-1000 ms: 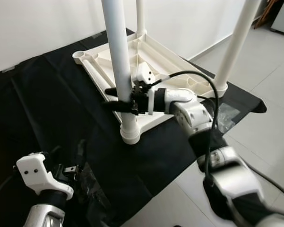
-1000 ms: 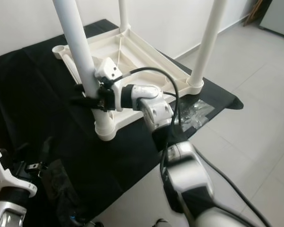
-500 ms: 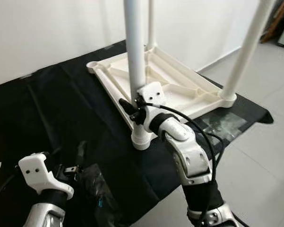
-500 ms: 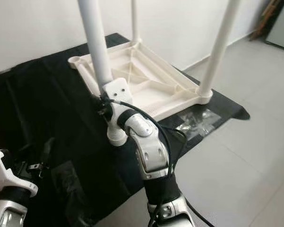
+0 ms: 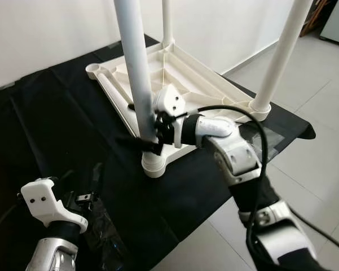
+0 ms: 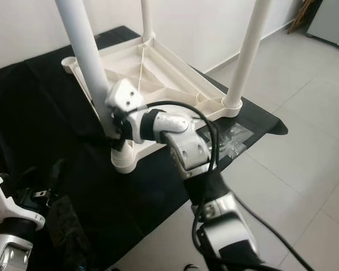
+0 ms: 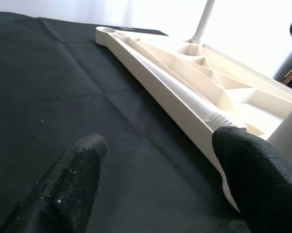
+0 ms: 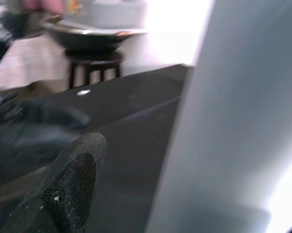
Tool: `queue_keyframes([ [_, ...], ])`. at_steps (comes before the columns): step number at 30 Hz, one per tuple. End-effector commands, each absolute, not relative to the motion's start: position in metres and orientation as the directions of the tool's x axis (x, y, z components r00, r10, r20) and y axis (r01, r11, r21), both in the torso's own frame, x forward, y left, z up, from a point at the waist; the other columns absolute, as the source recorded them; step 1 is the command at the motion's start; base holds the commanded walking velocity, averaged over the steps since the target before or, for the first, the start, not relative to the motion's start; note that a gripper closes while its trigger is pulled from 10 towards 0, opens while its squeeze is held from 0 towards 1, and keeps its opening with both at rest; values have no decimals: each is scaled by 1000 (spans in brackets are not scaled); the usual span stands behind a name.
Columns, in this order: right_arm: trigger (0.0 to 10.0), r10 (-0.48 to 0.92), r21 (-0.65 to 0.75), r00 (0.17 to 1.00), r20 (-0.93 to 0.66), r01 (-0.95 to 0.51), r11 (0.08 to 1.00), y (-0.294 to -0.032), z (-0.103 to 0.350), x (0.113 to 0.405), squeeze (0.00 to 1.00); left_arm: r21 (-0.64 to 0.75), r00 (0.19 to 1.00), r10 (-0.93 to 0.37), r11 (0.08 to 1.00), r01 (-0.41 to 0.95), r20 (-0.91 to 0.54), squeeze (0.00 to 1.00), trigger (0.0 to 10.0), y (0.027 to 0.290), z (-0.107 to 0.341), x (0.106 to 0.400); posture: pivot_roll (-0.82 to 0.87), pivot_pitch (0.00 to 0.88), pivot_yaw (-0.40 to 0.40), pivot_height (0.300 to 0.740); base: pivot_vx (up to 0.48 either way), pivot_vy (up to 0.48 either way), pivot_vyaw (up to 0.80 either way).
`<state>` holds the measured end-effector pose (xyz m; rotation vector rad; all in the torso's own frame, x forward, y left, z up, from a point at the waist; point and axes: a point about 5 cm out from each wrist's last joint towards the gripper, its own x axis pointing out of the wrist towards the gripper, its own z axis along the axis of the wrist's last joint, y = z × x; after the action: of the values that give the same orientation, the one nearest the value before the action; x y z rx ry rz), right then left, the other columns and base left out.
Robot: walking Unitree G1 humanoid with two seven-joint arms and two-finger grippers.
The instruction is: Building children table
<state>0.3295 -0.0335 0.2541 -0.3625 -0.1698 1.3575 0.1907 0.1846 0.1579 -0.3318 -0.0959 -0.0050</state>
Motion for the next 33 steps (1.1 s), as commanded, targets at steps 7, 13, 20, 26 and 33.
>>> queue_keyframes([
  [7, 10000, 983, -316, 95, -156, -948, 42, -35, 260, 352, 0, -322, 997, 25, 947, 0, 71, 0, 10000, 186, 155, 183, 93, 220, 51, 740, 0, 0, 0],
  [13, 0, 988, -270, 31, -150, -963, -11, -37, 260, 357, 0, -318, 998, 24, 948, -2, 66, 0, 10000, 185, 155, 180, 99, 222, 52, 740, 0, 0, 0],
  [20, 0, 987, -239, -21, -161, -969, -59, -41, 254, 359, 0, -318, 998, 22, 948, 0, 63, 0, 10000, 185, 155, 180, 92, 218, 53, 740, 0, 0, 0],
  [26, 0, 974, -223, 205, -95, -958, 180, -49, 242, 364, 0, -321, 998, 22, 947, 0, 65, 0, 10000, 185, 155, 180, 79, 221, 49, 740, 0, 0, 0],
  [33, 0, 850, -132, 516, -104, -854, 502, -47, 208, 345, 0, -324, 998, 22, 946, 1, 66, 0, 10000, 186, 155, 181, 61, 222, 58, 740, 0, 0, 0],
])
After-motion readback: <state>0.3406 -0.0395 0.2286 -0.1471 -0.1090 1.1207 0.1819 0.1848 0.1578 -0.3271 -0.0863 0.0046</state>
